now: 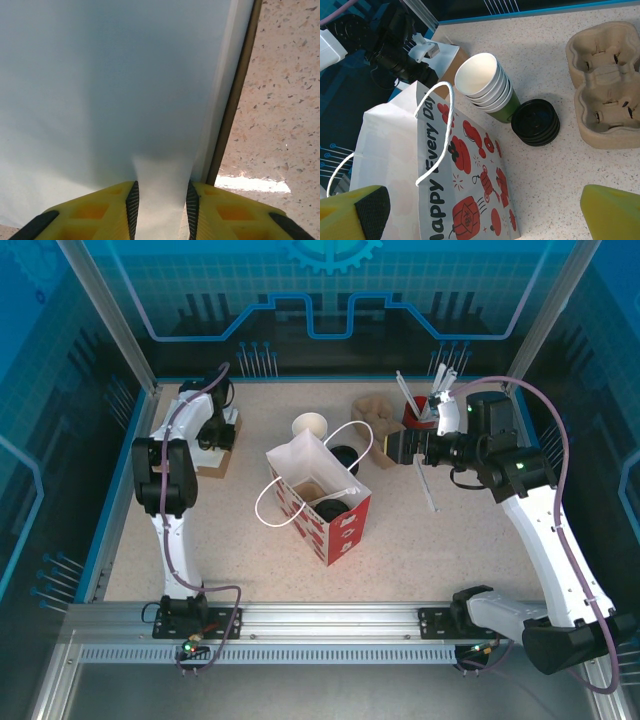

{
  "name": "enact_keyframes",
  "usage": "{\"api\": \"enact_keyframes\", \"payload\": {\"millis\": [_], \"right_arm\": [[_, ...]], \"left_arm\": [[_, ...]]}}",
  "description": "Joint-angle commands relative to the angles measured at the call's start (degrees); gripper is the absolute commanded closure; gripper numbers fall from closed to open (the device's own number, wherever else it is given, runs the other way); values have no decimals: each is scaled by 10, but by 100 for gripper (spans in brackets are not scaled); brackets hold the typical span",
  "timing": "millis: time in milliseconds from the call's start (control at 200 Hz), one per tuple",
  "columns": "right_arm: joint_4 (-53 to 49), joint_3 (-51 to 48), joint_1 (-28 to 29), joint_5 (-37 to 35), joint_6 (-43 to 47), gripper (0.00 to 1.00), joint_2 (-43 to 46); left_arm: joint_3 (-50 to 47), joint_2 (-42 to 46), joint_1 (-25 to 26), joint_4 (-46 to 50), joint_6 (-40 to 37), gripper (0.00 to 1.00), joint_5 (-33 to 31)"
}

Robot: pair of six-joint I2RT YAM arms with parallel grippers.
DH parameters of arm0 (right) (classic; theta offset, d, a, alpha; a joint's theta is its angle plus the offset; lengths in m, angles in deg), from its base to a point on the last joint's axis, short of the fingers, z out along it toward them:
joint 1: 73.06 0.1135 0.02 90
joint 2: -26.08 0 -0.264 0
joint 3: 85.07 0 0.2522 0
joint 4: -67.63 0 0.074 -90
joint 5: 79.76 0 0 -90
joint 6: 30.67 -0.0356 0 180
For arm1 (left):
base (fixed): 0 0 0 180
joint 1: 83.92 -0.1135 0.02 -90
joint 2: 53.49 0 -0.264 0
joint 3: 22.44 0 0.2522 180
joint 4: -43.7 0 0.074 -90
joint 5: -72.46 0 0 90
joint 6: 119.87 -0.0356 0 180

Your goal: Pack the takeout coffee

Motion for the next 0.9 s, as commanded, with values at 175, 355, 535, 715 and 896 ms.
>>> {"api": "enact_keyframes", "payload": {"millis": [175, 355, 535, 715, 896], "right_arm": [[8, -10, -10, 11, 4, 0, -2], [8, -11, -10, 11, 3, 0, 0], [8, -12, -10, 12, 2, 0, 1], [8, -12, -9, 11, 2, 0, 3], [9, -12, -10, 10, 2, 0, 4]], "left_arm": [[8, -28, -6, 12, -11, 68, -8], [6, -33, -7, 10, -12, 71, -13], [3, -35, -6, 7, -13, 76, -16], [1, -36, -6, 4, -13, 81, -17], [2, -34, -7, 4, -14, 88, -19]]}}
